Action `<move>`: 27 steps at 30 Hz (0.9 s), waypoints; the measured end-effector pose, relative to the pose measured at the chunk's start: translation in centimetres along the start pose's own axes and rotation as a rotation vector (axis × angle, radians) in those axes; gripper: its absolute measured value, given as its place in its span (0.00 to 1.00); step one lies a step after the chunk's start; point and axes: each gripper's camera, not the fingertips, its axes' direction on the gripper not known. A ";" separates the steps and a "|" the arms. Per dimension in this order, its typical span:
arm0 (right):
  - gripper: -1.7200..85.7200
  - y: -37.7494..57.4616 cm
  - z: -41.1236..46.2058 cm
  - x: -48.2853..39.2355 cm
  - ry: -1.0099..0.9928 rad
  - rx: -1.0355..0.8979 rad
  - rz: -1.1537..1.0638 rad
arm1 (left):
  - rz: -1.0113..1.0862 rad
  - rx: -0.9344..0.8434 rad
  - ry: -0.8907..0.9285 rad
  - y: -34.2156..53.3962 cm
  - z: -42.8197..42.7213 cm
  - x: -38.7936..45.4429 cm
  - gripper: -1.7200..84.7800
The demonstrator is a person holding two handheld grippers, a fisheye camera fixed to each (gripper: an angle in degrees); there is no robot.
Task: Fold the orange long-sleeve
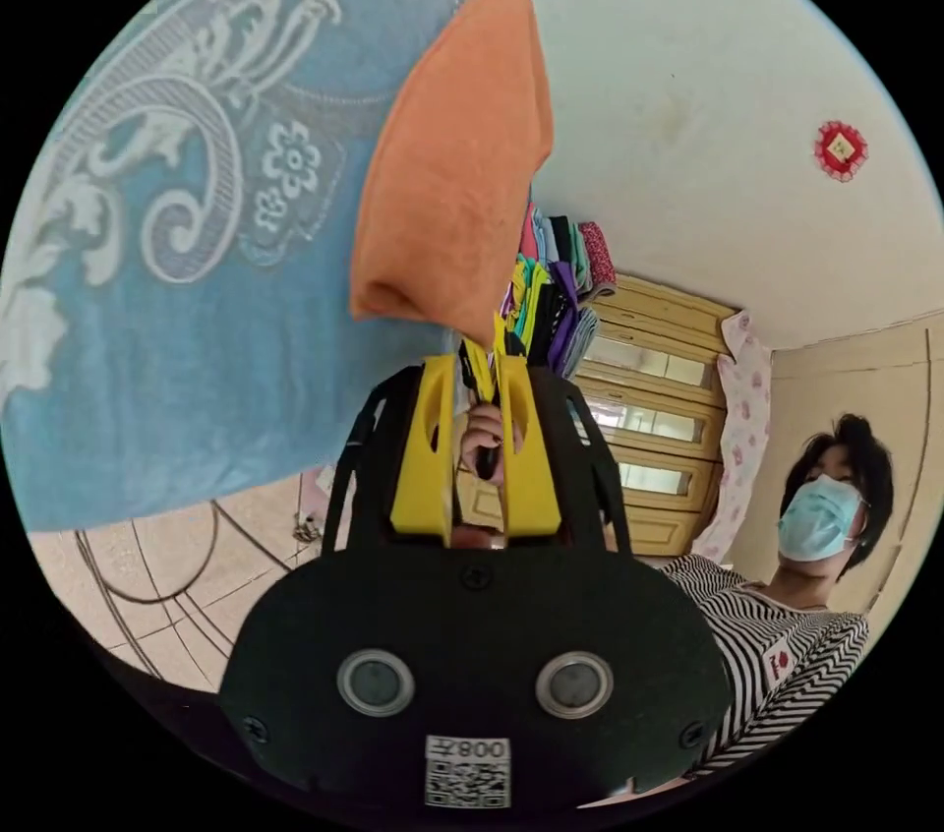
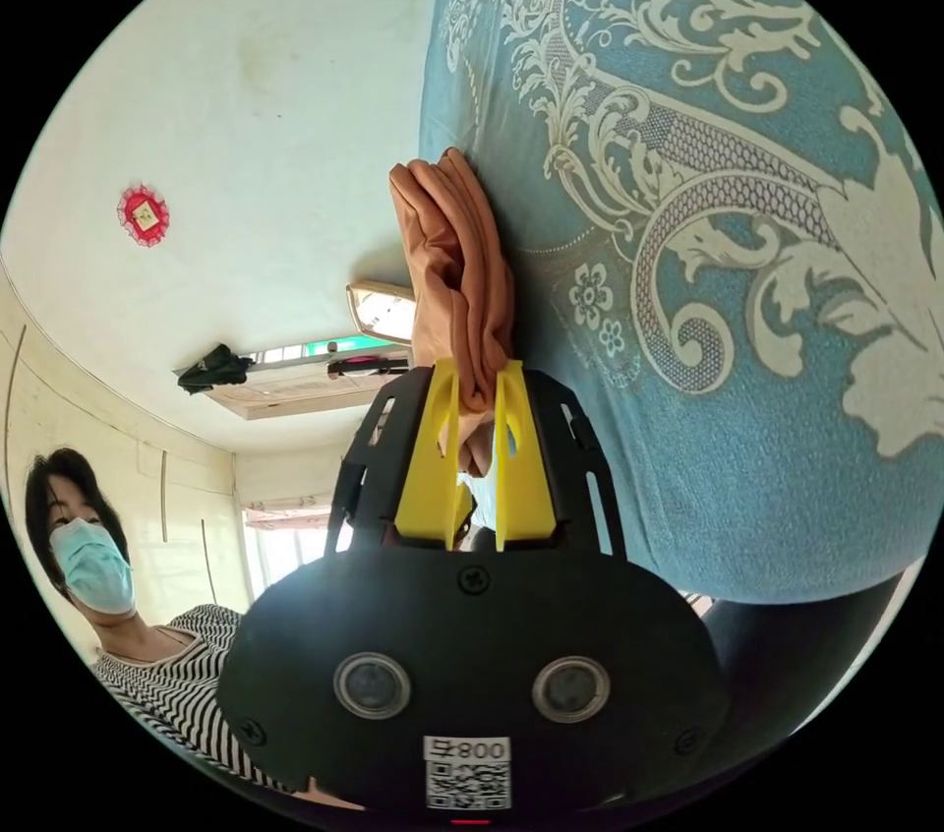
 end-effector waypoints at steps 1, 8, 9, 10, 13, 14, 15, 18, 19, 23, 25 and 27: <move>0.09 -0.2 0.3 -0.2 -0.012 -0.004 0.000 | 0.010 0.055 -0.035 0.5 -2.0 0.0 0.12; 0.09 -0.8 2.0 -2.7 -0.014 -0.027 -0.026 | 0.014 0.071 -0.092 -2.4 -4.5 -1.1 0.17; 0.09 -1.0 2.2 -3.3 -0.008 -0.033 -0.033 | 0.022 0.061 -0.106 -2.6 -4.4 -0.9 0.17; 0.09 -1.3 2.5 -3.9 0.002 -0.040 -0.041 | 0.035 0.052 -0.115 -2.7 -4.3 -0.4 0.17; 0.09 -2.1 3.2 -5.1 0.000 -0.052 -0.051 | 0.065 0.060 -0.116 -2.0 -5.2 0.2 0.17; 0.09 -2.3 3.3 -5.2 -0.005 -0.052 -0.050 | 0.056 0.086 -0.153 -1.7 -5.9 0.2 0.17; 0.09 -2.5 3.6 -5.6 -0.010 -0.053 -0.051 | 0.054 0.096 -0.164 -1.6 -6.3 0.2 0.17; 0.08 -3.1 4.3 -6.4 -0.013 -0.054 -0.051 | 0.035 0.129 -0.129 -1.7 -7.6 -0.3 0.18; 0.08 -3.2 4.5 -6.7 -0.015 -0.054 -0.052 | 0.039 0.110 -0.123 -2.4 -7.3 -0.3 0.18; 0.08 -3.9 5.1 -7.5 -0.018 -0.052 -0.041 | 0.077 0.043 -0.055 -6.4 -4.6 0.1 0.18; 0.08 -4.5 5.5 -8.2 -0.010 -0.053 -0.043 | 0.077 0.007 -0.003 -8.1 -3.1 0.2 0.17; 0.08 -5.0 5.7 -8.8 -0.004 -0.052 -0.048 | 0.077 -0.013 0.022 -9.4 -2.0 0.4 0.17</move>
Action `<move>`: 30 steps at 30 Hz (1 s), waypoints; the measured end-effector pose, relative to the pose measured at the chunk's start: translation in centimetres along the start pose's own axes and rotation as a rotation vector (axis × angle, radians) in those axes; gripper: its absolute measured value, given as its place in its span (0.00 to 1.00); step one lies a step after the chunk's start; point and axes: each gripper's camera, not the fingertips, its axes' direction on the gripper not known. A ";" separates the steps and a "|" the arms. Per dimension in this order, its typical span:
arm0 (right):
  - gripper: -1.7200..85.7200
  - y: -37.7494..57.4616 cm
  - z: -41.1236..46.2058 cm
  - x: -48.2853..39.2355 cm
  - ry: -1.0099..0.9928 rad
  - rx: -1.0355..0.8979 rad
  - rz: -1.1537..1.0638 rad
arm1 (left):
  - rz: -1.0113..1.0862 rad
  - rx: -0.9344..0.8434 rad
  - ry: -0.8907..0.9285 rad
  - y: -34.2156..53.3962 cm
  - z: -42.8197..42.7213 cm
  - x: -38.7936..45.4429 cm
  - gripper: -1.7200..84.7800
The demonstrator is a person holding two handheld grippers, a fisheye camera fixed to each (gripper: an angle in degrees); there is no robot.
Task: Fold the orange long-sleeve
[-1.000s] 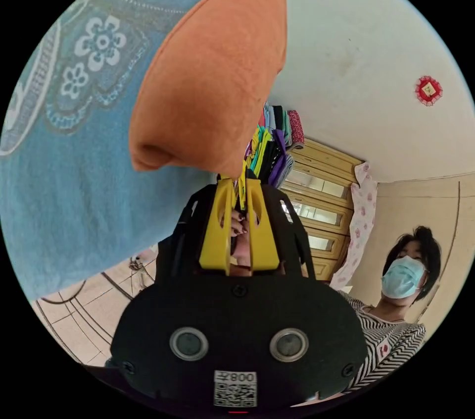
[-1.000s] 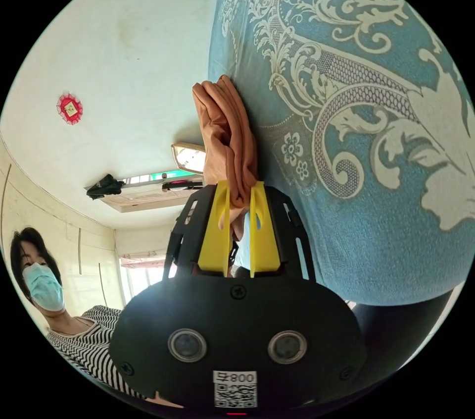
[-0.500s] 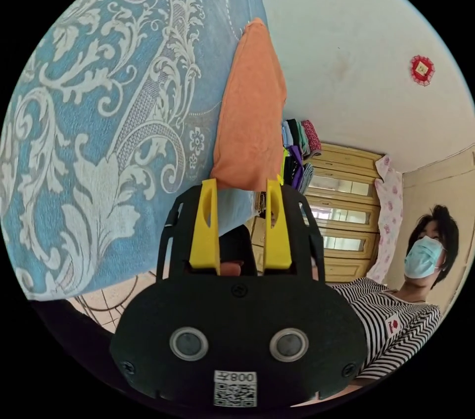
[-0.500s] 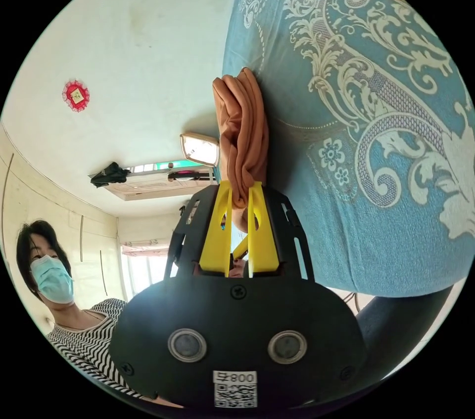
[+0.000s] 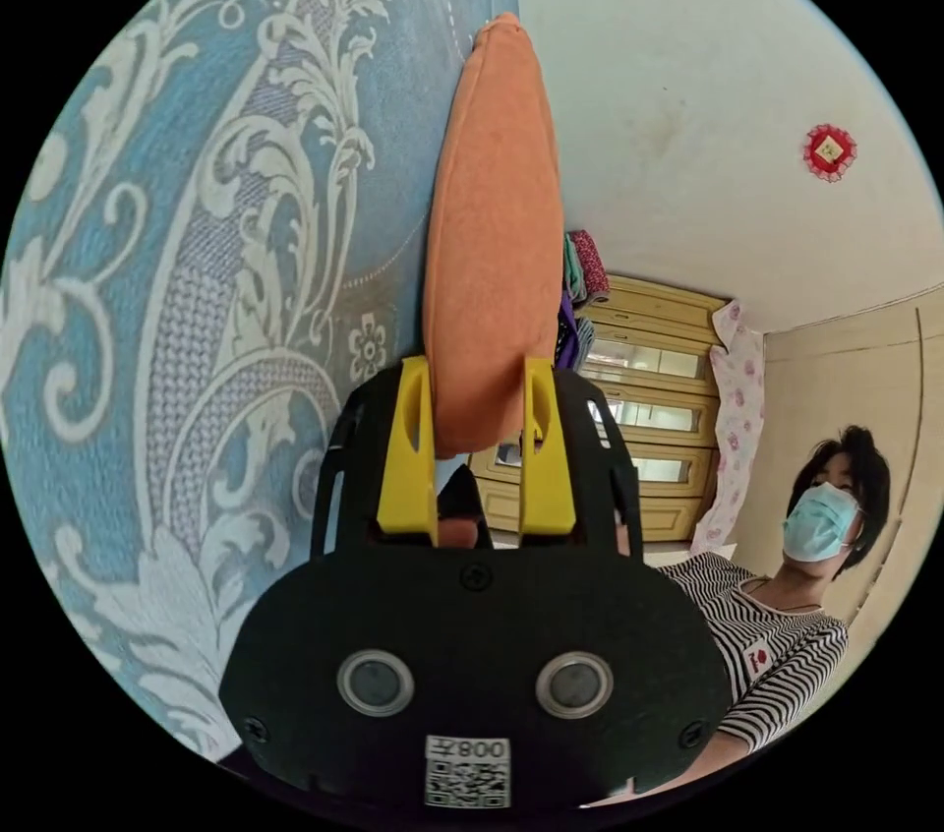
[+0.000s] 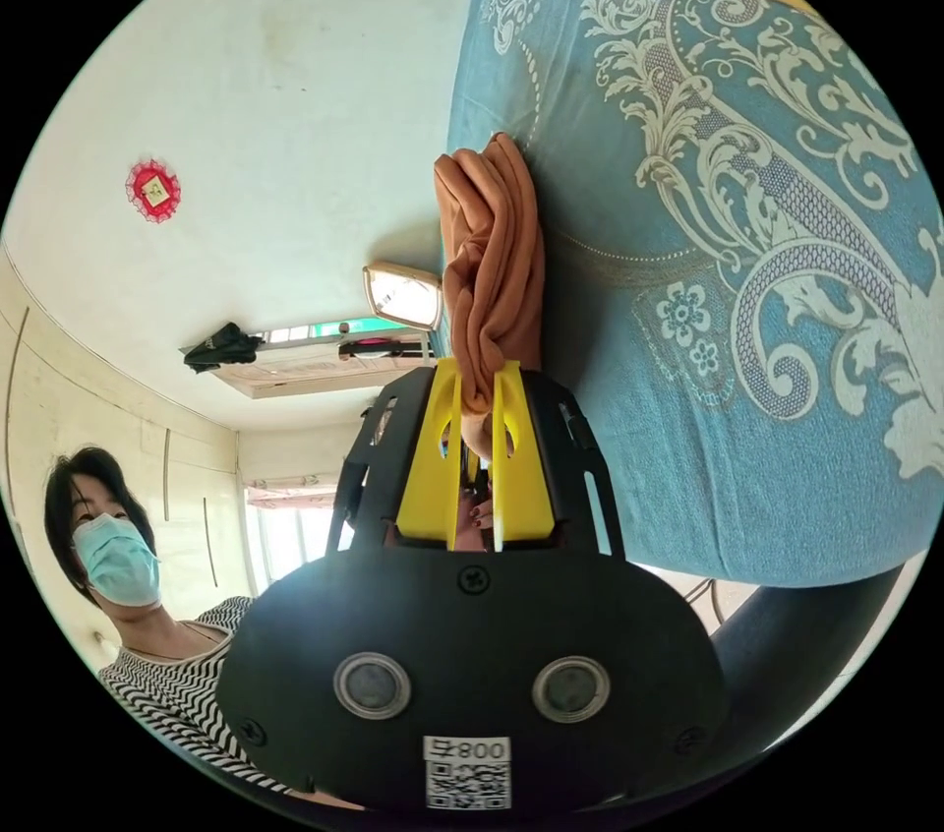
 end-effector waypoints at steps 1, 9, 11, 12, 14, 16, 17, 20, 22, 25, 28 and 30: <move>0.08 -0.4 0.0 -0.4 0.005 0.003 -0.003 | -0.015 -0.015 0.021 -0.7 0.4 -0.1 0.16; 0.08 -2.6 0.3 -4.4 0.036 -0.012 -0.062 | -0.027 0.032 0.068 -1.9 0.5 2.6 0.11; 0.08 -2.8 -0.2 -5.6 0.039 -0.012 -0.080 | -0.011 0.019 0.064 -2.0 1.0 4.2 0.10; 0.08 -2.9 -0.6 -6.4 0.043 -0.015 -0.094 | -0.008 0.015 0.063 -2.0 1.1 4.6 0.10; 0.08 -2.8 -1.2 -7.7 0.047 -0.025 -0.118 | 0.006 0.000 0.067 -1.6 1.5 6.0 0.10; 0.08 -2.1 -2.2 -9.0 0.048 -0.041 -0.141 | 0.008 -0.009 0.072 -0.9 1.8 6.8 0.10; 0.08 -1.9 -2.5 -9.2 0.045 -0.044 -0.144 | 0.004 -0.014 0.077 -0.4 2.0 7.2 0.10; 0.07 -0.5 -3.9 -10.2 0.040 -0.055 -0.153 | -0.009 -0.032 0.086 1.2 2.6 7.9 0.10; 0.07 0.5 -5.0 -10.8 0.036 -0.061 -0.156 | -0.016 -0.041 0.089 2.2 2.9 8.3 0.10; 0.07 0.7 -5.9 -11.8 0.026 -0.067 -0.159 | -0.023 -0.055 0.095 2.8 3.4 9.0 0.10; 0.07 -1.0 -6.2 -13.7 -0.017 -0.059 -0.175 | 0.006 -0.050 0.099 1.7 4.0 10.7 0.10; 0.07 -3.0 -6.2 -15.6 -0.042 -0.054 -0.200 | 0.039 -0.040 0.121 0.2 4.5 12.3 0.10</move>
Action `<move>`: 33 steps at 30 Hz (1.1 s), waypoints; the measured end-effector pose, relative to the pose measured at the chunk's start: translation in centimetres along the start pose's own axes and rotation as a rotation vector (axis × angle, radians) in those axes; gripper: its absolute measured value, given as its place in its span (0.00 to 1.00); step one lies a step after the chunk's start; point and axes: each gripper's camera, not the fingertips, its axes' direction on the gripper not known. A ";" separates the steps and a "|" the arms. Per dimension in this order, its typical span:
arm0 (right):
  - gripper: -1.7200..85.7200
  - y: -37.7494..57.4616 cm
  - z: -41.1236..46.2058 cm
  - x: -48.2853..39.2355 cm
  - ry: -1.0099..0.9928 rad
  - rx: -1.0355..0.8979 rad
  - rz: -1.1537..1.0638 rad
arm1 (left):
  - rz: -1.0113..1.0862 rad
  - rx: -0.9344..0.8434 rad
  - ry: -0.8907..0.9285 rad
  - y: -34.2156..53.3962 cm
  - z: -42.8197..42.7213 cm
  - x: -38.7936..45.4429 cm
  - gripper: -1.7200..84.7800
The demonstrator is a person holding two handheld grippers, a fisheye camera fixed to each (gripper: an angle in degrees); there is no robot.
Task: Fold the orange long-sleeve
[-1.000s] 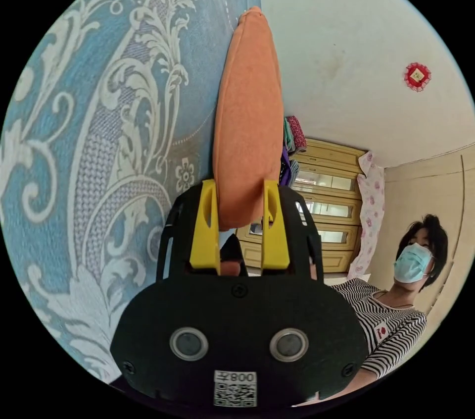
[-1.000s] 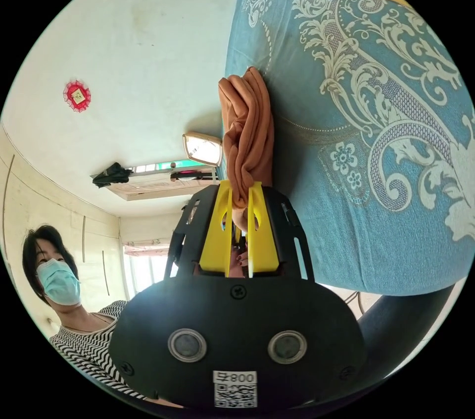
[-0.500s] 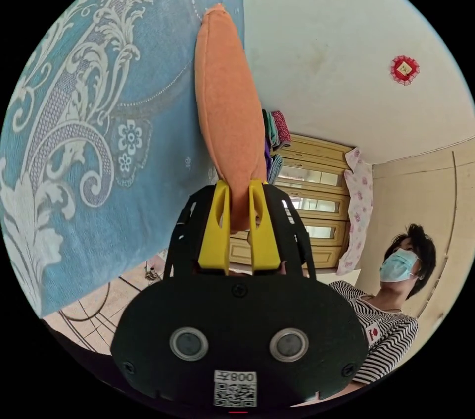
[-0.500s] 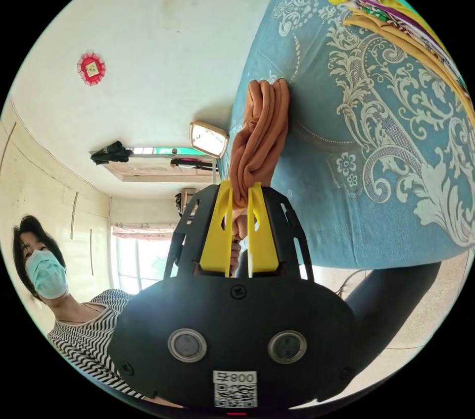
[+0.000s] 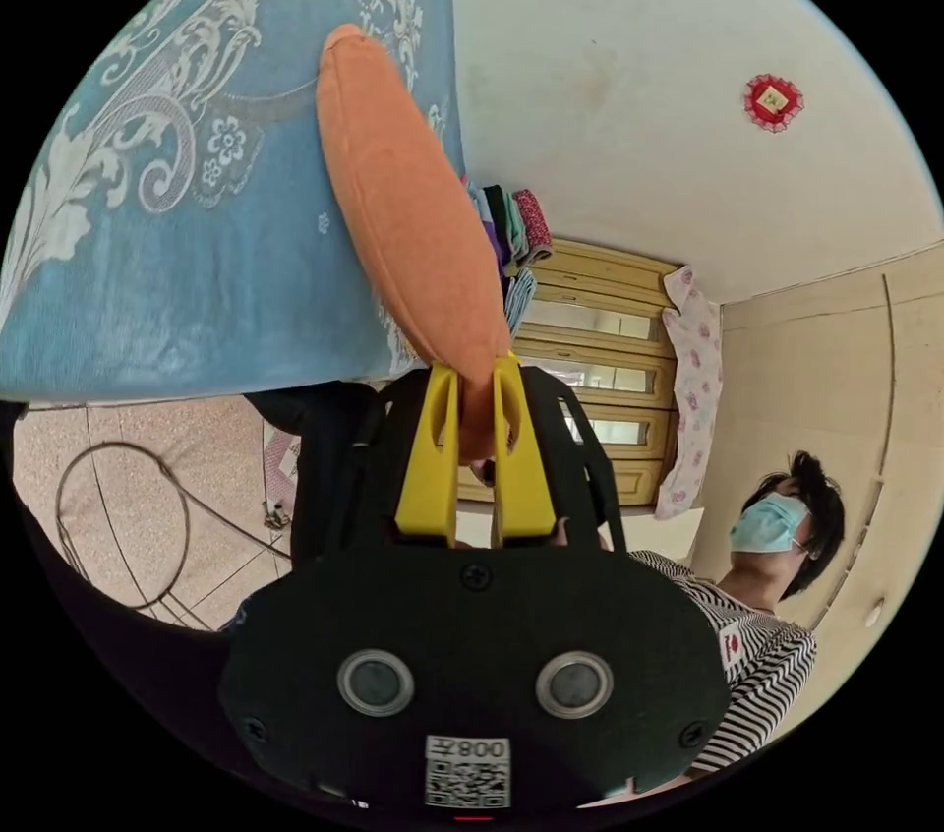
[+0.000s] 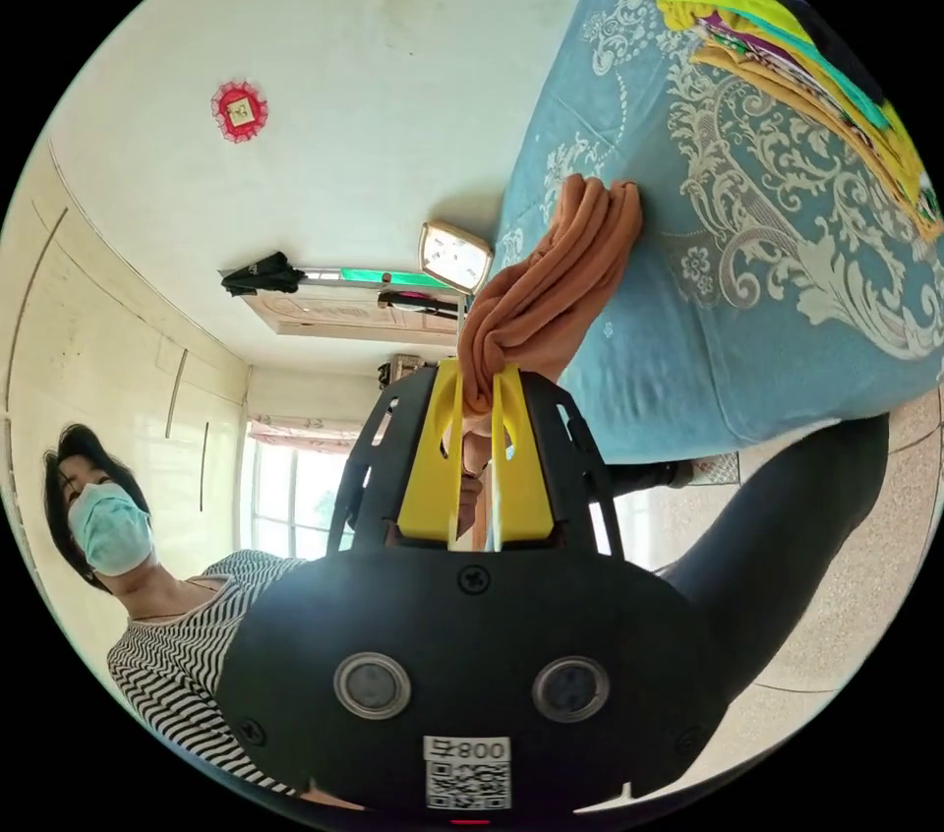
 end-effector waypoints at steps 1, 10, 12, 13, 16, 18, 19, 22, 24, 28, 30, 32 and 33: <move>0.07 -2.1 0.1 -1.3 -0.015 -0.001 -0.027 | 0.032 0.003 0.013 -1.4 0.5 1.3 0.10; 0.05 -17.7 1.3 -10.9 0.041 -0.044 -0.221 | 0.245 0.061 0.031 -13.9 4.4 10.6 0.09; 0.05 -19.5 1.1 -11.1 0.029 -0.047 -0.217 | 0.232 0.066 0.046 -15.3 5.3 10.7 0.09; 0.05 -20.7 1.0 -11.0 0.019 -0.052 -0.211 | 0.228 0.066 0.051 -16.1 5.9 10.7 0.09; 0.05 -23.9 0.8 -11.0 -0.019 -0.062 -0.191 | 0.214 0.070 0.063 -18.2 7.5 10.8 0.09; 0.05 -26.3 0.6 -11.5 -0.021 -0.063 -0.198 | 0.217 0.076 0.068 -19.9 8.6 11.3 0.09; 0.05 -28.2 0.4 -12.0 -0.017 -0.062 -0.208 | 0.231 0.074 0.066 -21.3 9.5 11.8 0.09; 0.04 -33.8 -0.1 -13.5 -0.005 -0.045 -0.230 | 0.253 0.065 0.069 -26.0 12.2 13.4 0.09; 0.04 -37.6 -0.6 -14.4 -0.012 -0.027 -0.236 | 0.259 0.054 0.079 -29.5 14.2 14.3 0.09; 0.04 -48.3 -3.2 -17.7 -0.003 0.043 -0.304 | 0.291 0.009 0.128 -39.3 20.7 16.9 0.09; 0.04 -53.2 -4.9 -19.6 0.018 0.075 -0.348 | 0.321 -0.019 0.155 -43.8 24.4 18.3 0.09; 0.05 -57.8 -6.9 -21.5 0.057 0.104 -0.403 | 0.380 -0.053 0.171 -49.3 29.8 20.6 0.09; 0.05 -60.8 -8.5 -22.6 0.077 0.127 -0.424 | 0.396 -0.058 0.172 -50.6 31.2 21.2 0.09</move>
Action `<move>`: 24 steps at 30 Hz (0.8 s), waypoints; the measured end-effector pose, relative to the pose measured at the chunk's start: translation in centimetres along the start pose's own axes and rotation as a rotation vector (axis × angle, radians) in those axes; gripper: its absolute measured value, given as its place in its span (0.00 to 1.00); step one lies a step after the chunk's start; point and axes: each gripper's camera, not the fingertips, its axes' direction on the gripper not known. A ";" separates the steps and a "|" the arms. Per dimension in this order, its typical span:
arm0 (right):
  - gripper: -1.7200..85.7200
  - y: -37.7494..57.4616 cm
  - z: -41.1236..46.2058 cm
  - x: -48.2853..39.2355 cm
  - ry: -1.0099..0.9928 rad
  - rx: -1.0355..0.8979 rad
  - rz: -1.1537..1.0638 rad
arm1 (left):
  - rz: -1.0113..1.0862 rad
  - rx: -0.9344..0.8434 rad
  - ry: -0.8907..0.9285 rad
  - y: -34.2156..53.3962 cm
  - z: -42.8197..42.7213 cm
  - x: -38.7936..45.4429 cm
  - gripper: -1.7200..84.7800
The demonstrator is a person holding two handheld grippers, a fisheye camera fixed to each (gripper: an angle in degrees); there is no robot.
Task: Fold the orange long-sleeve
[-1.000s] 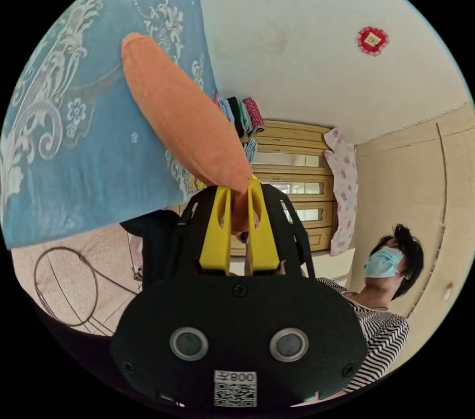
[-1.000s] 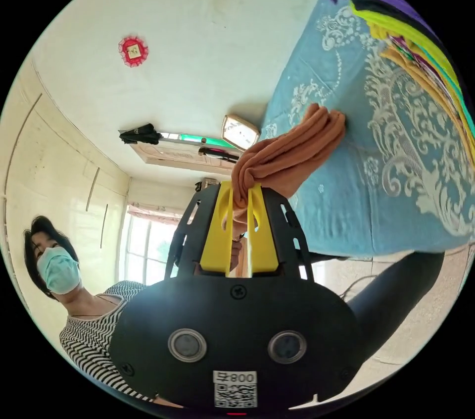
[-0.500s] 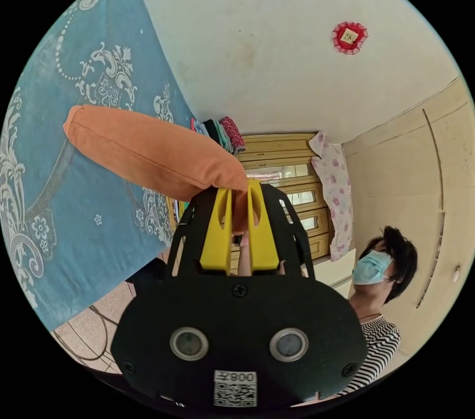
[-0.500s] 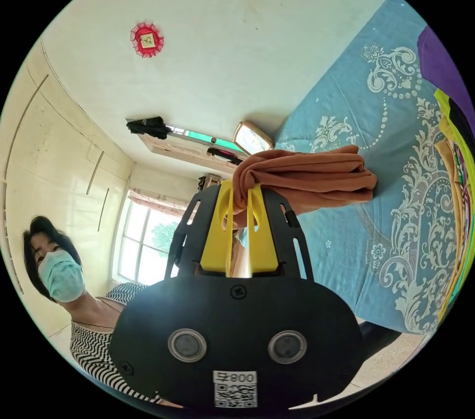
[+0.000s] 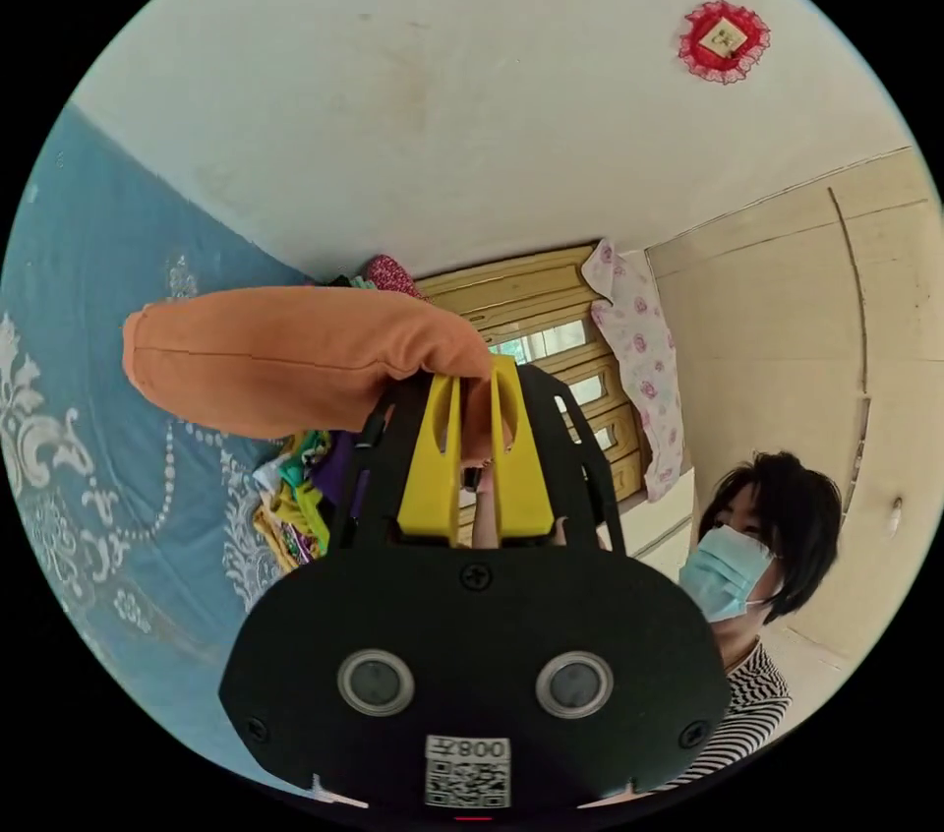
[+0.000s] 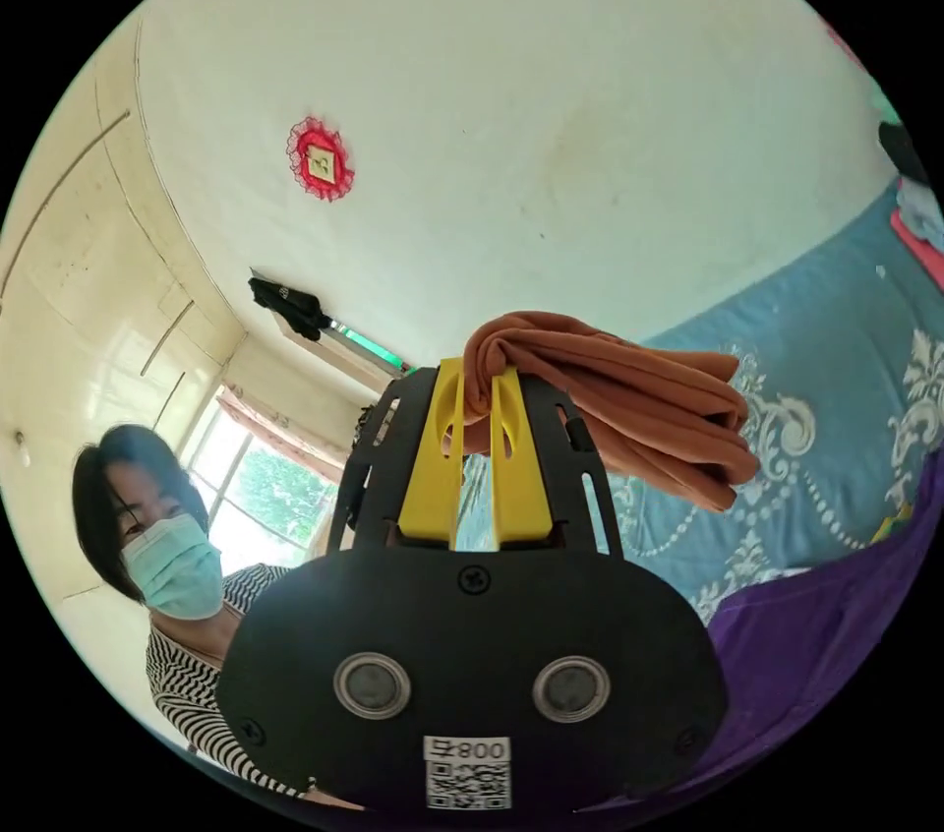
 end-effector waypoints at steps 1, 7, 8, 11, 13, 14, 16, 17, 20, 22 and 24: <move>0.05 -3.1 -1.2 0.5 0.023 0.012 -0.022 | 0.030 -0.014 0.001 -2.6 2.8 -0.4 0.09; 0.06 -15.1 -6.8 7.9 0.088 0.027 -0.018 | 0.208 -0.071 -0.087 -11.4 16.7 -3.7 0.09; 0.06 -15.8 -7.2 9.1 0.110 0.014 -0.011 | 0.242 -0.091 -0.133 -12.2 19.3 -5.3 0.09; 0.06 -17.5 -8.7 18.1 0.279 -0.076 0.150 | 0.143 -0.149 -0.234 -12.0 25.5 -13.1 0.09; 0.06 -17.0 -9.0 26.4 0.418 -0.182 0.372 | -0.013 -0.196 -0.294 -10.7 28.7 -19.5 0.09; 0.06 -16.8 -9.0 28.0 0.447 -0.211 0.423 | -0.128 -0.234 -0.310 -9.4 30.5 -23.7 0.09; 0.06 -16.5 -8.1 32.3 0.572 -0.361 0.520 | -0.231 -0.294 -0.339 -7.4 33.0 -27.8 0.09; 0.06 -16.6 -7.8 32.7 0.589 -0.389 0.517 | -0.244 -0.345 -0.383 -6.3 34.4 -29.2 0.10; 0.07 -18.3 -7.5 33.4 0.598 -0.451 0.486 | -0.276 -0.335 -0.400 -5.2 36.1 -30.9 0.11; 0.07 -19.6 -7.3 33.7 0.614 -0.479 0.470 | -0.281 -0.338 -0.398 -5.1 37.1 -31.4 0.11; 0.07 -20.3 -7.1 34.0 0.637 -0.495 0.477 | -0.279 -0.382 -0.439 -5.4 38.4 -31.5 0.11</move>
